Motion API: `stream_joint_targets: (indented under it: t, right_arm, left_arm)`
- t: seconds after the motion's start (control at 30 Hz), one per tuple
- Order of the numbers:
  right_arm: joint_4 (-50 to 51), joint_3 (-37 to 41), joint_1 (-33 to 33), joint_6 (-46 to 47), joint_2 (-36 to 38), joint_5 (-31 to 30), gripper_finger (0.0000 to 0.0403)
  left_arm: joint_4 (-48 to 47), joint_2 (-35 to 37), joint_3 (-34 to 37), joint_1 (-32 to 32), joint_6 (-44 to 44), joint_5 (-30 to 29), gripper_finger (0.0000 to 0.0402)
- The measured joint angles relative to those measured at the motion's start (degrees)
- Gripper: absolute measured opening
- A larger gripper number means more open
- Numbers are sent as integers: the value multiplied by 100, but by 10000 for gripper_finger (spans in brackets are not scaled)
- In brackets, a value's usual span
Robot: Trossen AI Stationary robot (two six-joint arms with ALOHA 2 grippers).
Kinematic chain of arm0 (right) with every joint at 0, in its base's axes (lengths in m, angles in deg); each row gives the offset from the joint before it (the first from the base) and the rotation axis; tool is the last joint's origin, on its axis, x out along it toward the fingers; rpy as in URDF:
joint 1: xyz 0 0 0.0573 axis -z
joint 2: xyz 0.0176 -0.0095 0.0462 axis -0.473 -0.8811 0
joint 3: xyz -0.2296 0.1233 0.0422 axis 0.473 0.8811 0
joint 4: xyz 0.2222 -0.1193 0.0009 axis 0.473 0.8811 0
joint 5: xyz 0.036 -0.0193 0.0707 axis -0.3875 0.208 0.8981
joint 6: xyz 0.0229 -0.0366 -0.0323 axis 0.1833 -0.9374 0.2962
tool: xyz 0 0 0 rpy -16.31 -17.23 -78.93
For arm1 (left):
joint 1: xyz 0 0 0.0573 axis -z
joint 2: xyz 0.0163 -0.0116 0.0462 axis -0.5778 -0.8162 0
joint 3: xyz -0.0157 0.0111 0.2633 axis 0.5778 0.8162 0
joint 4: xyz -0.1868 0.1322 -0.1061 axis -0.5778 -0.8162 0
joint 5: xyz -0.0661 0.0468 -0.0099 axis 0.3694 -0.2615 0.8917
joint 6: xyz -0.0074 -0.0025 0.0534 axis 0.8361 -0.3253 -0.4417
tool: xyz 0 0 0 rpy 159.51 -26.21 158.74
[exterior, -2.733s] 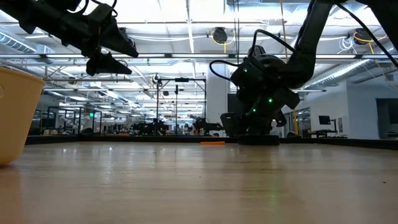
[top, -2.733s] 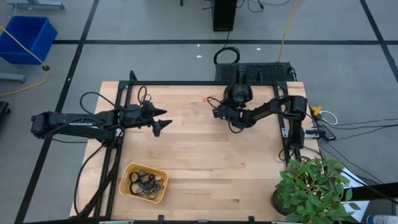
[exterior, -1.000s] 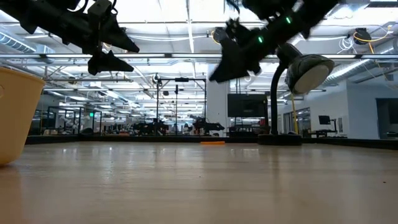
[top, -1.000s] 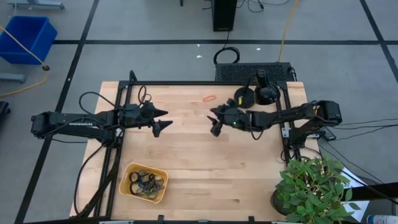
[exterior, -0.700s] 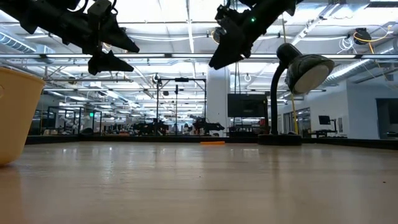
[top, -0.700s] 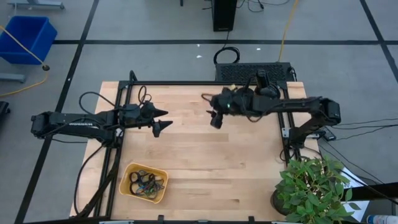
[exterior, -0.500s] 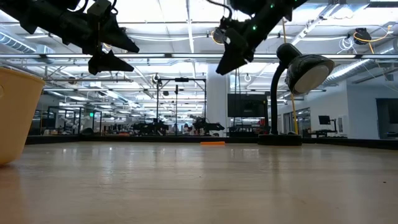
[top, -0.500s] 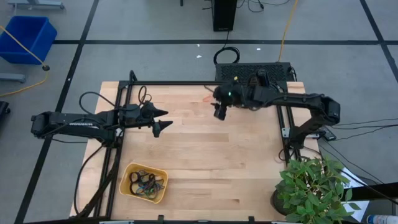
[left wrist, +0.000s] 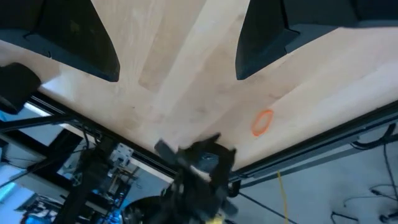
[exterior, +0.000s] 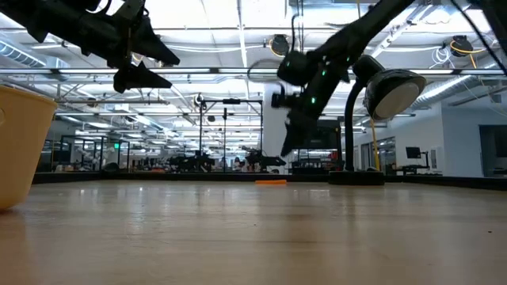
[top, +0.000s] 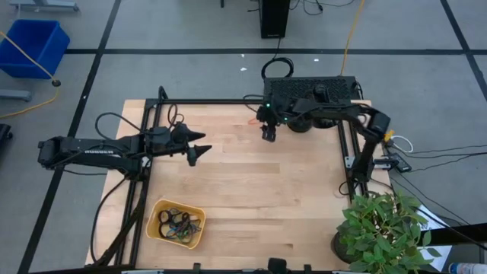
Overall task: Pick and place rubber bands into bin
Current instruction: Put the orange rubberband into the yellow bin
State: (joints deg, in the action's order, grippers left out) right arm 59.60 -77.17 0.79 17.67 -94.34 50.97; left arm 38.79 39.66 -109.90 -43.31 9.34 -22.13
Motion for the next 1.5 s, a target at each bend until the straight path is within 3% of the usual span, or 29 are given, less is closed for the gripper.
stream_joint_targets:
  t: [0.33, 0.63, 0.9, 1.23, 1.37, 1.5]
  right_arm:
    - [142, -516, 334, -334, -953, 416, 196]
    - [144, -839, 619, -767, -1084, 436, 196]
    - [-97, -849, 854, -826, -1340, 752, 196]
    - [-79, -870, 865, -714, -1815, 719, 195]
    - [-18, -863, 859, -666, -1825, 642, 169]
    - [89, -859, 902, -639, -1835, 605, 115]
  left_arm:
    - [-9, 0, 0, -9, 305, -345, 324]
    - [-9, 0, 0, -19, 382, -409, 324]
    - [-7, -1, 0, -28, 428, -588, 324]
    - [-15, -2, 0, -45, 556, -580, 324]
    - [-15, -1, 0, -48, 548, -592, 324]
    - [-13, 0, 0, -48, 544, -594, 324]
